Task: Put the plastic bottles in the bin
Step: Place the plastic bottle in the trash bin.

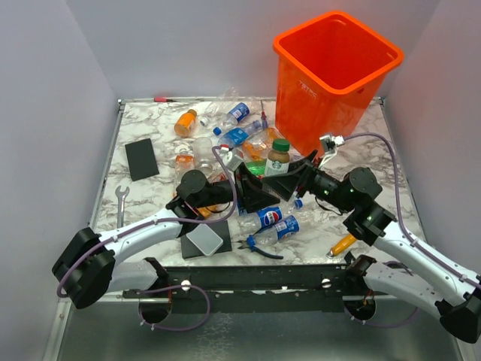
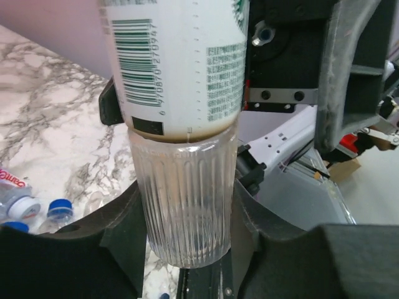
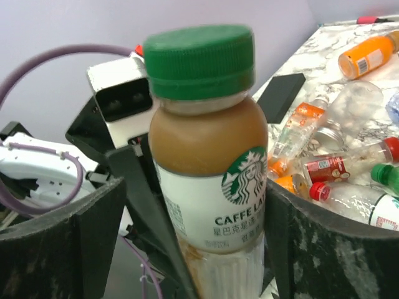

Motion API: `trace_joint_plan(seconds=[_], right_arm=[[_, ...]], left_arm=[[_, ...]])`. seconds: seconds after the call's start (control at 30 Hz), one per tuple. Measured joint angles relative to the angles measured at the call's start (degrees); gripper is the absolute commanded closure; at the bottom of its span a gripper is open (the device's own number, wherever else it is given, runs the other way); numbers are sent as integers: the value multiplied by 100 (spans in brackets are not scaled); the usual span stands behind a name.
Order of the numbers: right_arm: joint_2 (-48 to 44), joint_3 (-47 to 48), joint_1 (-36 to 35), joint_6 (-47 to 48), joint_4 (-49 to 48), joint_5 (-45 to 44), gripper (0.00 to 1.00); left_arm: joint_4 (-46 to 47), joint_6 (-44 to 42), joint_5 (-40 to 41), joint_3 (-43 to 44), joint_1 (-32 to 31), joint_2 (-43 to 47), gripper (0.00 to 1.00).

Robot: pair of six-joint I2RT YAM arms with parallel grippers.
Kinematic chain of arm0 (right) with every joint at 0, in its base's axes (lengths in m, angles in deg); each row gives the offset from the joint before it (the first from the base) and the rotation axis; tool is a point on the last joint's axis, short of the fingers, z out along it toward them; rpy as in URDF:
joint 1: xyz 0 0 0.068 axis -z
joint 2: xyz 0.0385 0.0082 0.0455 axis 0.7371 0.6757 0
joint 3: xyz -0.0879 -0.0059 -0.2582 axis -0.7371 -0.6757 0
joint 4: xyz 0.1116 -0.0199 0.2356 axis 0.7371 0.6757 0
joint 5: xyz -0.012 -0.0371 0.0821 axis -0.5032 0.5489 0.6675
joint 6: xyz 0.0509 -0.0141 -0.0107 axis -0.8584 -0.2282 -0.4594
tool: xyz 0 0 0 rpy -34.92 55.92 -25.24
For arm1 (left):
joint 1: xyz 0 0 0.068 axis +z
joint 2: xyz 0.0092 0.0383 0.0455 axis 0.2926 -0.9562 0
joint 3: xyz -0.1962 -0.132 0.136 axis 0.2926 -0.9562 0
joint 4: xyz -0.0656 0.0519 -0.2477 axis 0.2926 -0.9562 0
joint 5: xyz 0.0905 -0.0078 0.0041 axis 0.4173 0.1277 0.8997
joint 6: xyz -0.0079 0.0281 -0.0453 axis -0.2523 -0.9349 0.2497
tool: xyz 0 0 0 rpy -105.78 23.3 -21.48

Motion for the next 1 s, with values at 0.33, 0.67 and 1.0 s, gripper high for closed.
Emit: trace_joint_plan(seconds=[0.33, 0.67, 1.0], right_arm=[[-291, 1692, -28, 533, 2214, -531, 0], [922, 3904, -28, 1213, 3753, -802, 7], [1843, 4129, -28, 1303, 4391, -800, 27]], left_arm=[[-170, -516, 525, -533, 13, 588, 75], [-625, -1300, 1209, -590, -68, 918, 76], [-837, -1504, 1423, -590, -184, 920, 76]])
